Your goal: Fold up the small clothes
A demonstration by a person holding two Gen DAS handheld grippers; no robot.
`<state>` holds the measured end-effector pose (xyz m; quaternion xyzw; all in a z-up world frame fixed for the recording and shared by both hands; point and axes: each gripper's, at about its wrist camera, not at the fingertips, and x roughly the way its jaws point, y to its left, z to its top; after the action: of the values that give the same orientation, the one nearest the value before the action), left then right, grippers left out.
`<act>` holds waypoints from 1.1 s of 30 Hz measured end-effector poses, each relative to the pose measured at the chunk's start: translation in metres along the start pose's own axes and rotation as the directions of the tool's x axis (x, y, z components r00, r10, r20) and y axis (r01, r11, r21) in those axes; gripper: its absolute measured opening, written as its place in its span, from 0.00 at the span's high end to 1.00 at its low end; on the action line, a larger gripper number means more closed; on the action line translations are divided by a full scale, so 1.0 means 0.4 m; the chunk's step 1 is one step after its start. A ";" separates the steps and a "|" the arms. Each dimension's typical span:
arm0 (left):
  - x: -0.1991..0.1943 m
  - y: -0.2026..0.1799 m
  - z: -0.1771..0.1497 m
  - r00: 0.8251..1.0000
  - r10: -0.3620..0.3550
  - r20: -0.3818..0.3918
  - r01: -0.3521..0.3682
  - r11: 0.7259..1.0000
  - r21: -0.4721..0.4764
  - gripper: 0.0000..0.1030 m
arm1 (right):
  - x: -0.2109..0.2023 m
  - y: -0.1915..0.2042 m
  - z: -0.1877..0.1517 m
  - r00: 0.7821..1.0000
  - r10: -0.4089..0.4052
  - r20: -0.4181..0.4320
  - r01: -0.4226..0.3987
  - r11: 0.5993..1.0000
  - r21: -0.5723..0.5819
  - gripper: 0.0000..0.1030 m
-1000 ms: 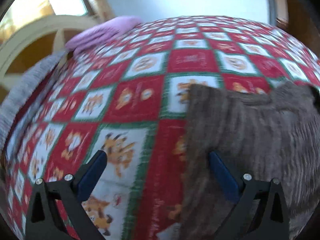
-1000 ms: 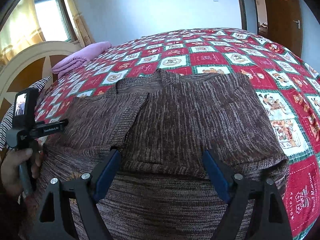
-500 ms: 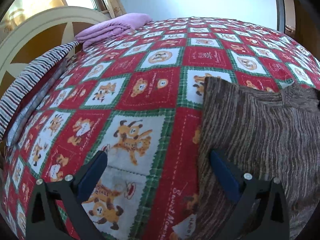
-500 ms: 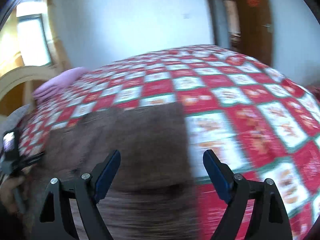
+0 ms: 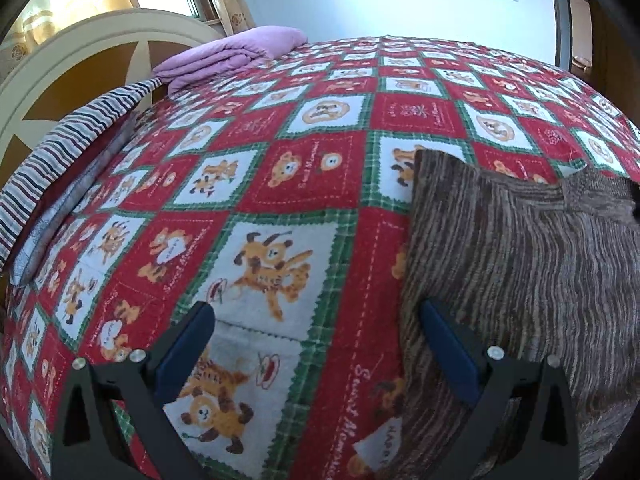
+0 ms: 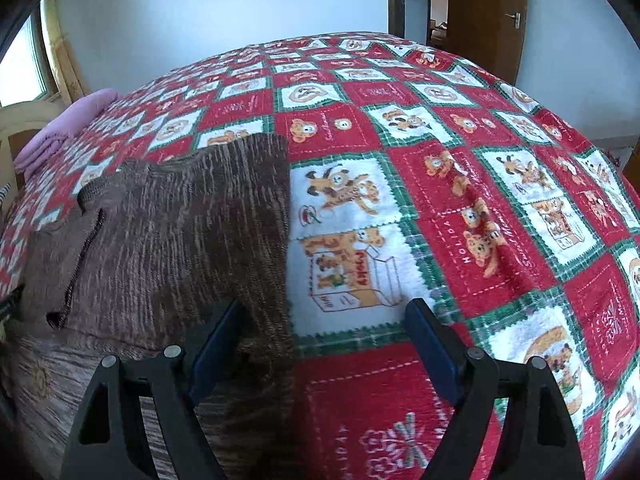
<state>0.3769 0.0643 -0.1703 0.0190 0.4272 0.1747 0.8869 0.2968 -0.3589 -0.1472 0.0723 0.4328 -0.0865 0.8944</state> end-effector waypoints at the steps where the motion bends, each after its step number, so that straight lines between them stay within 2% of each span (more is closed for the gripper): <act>1: 0.000 0.001 0.000 1.000 0.000 0.002 0.000 1.000 0.000 0.00 | -0.003 -0.007 0.002 1.000 0.006 0.002 -0.006 1.000 0.008 0.19; 4: 0.004 0.012 0.001 1.000 -0.030 -0.002 0.030 0.999 -0.021 0.00 | -0.030 -0.047 0.001 0.996 0.079 0.039 -0.082 0.993 0.084 0.19; 6: 0.002 0.038 -0.006 0.997 -0.079 -0.015 0.078 0.995 -0.069 0.00 | -0.053 -0.069 -0.009 0.991 0.126 0.042 -0.130 0.984 0.125 0.19; 10: -0.028 0.046 -0.038 0.994 -0.107 -0.005 0.107 0.992 -0.064 0.00 | -0.098 -0.042 -0.029 0.984 0.174 0.047 -0.176 0.983 0.048 0.20; 11: -0.033 0.046 -0.043 0.994 -0.109 0.000 0.109 0.992 -0.060 0.00 | -0.115 -0.033 -0.043 0.982 0.184 0.035 -0.185 0.982 0.023 0.28; 12: -0.032 0.047 -0.044 0.994 -0.113 -0.001 0.113 0.992 -0.062 0.00 | -0.122 -0.033 -0.054 0.982 0.186 0.023 -0.186 0.982 0.012 0.41; 14: -0.025 0.051 -0.043 0.991 -0.131 -0.014 0.130 0.989 -0.075 0.00 | -0.147 -0.035 -0.091 0.981 0.193 -0.019 -0.193 0.981 -0.004 0.53; 16: -0.016 0.057 -0.043 0.988 -0.151 -0.026 0.148 0.985 -0.092 0.00 | -0.160 -0.039 -0.136 0.979 0.193 -0.068 -0.195 0.981 -0.018 0.54; 17: -0.018 0.057 -0.044 0.988 -0.153 -0.024 0.150 0.984 -0.092 0.00 | -0.169 -0.038 -0.164 0.978 0.191 -0.087 -0.195 0.980 -0.037 0.62; 18: -0.019 0.056 -0.046 0.988 -0.151 -0.022 0.148 0.985 -0.090 0.00 | -0.178 -0.036 -0.186 0.983 0.165 -0.086 -0.171 0.983 -0.071 0.76; 19: -0.020 0.055 -0.046 0.989 -0.149 -0.020 0.147 0.985 -0.088 0.00 | -0.190 -0.031 -0.206 0.988 0.139 -0.072 -0.146 0.983 -0.112 0.83; 20: -0.022 0.055 -0.047 0.989 -0.148 -0.019 0.146 0.985 -0.088 0.00 | -0.204 -0.033 -0.221 0.989 0.138 -0.055 -0.144 0.980 -0.134 1.00; 23: -0.027 0.057 -0.051 0.989 -0.144 -0.014 0.143 0.986 -0.088 0.00 | -0.234 -0.064 -0.237 0.993 0.110 -0.029 -0.113 0.987 -0.114 1.00; 27: -0.033 0.059 -0.055 0.990 -0.143 -0.010 0.142 0.986 -0.089 0.00 | -0.234 -0.102 -0.251 0.995 0.091 -0.042 -0.094 0.991 -0.097 1.00; 29: -0.035 0.061 -0.056 0.990 -0.144 -0.007 0.143 0.986 -0.088 0.00 | -0.248 -0.114 -0.237 0.992 0.124 -0.006 -0.124 0.990 -0.061 0.99; 31: -0.039 0.062 -0.057 0.989 -0.146 -0.002 0.145 0.986 -0.083 0.00 | -0.264 -0.112 -0.219 0.990 0.139 0.027 -0.139 0.990 -0.031 0.69; 32: -0.041 0.063 -0.059 0.989 -0.145 -0.006 0.145 0.986 -0.078 0.00 | -0.271 -0.105 -0.212 0.987 0.154 0.043 -0.152 0.988 -0.031 0.29; 33: -0.047 0.065 -0.063 0.990 -0.143 -0.009 0.141 0.987 -0.078 0.00 | -0.275 -0.096 -0.207 0.983 0.175 0.054 -0.174 0.984 -0.029 0.19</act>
<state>0.3391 0.0796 -0.1674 -0.0470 0.4268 0.1276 0.8940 0.1582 -0.3694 -0.1137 0.0967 0.4003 -0.0044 0.9113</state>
